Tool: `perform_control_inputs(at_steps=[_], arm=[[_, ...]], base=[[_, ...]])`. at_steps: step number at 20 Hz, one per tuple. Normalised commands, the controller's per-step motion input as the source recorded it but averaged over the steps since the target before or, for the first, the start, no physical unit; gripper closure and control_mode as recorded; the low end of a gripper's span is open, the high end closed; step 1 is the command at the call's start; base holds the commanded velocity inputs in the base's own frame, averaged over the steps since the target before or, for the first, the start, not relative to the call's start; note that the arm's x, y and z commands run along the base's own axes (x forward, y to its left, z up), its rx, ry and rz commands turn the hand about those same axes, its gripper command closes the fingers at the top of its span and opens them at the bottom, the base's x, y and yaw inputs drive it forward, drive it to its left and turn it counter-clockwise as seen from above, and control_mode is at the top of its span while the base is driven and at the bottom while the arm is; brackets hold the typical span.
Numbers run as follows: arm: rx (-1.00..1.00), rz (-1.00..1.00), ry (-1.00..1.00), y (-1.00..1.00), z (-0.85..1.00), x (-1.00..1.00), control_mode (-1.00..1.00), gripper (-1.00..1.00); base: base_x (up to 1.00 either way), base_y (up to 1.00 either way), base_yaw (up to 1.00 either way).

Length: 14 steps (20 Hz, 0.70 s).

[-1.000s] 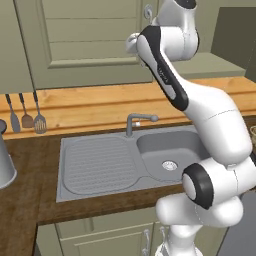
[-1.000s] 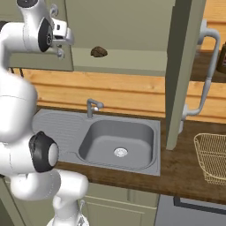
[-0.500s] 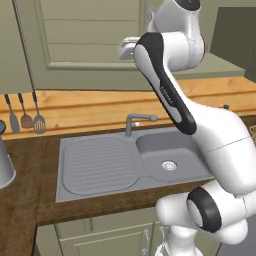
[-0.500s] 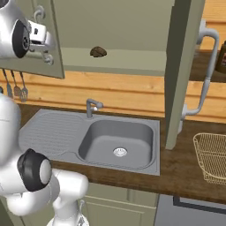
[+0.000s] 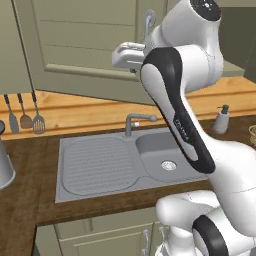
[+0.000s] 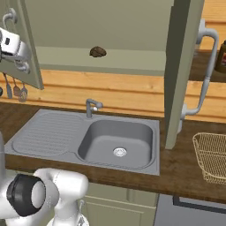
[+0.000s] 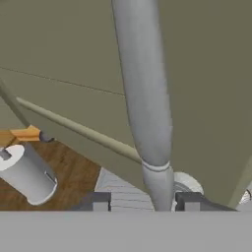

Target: Open the cabinet, pick up the bread from the cabinet and place it in the basket. Then move the basket to the dining counter.

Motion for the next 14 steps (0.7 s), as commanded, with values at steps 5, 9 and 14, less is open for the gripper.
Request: perform_control_inputs(at_steps=[5,9,14], arm=[[0.41,0.02,0.0,-0.83,0.05,-0.42,-1.0,-1.0],[0.44,0.09,0.0,-1.0,0.19,-0.01,-1.0,-1.0],[0.4,0.09,0.06,-0.92,0.06,0.43,-1.0,-1.0]], base=[[0.0,0.0,0.0],[0.0,0.0,0.0],[0.0,0.0,0.0]])
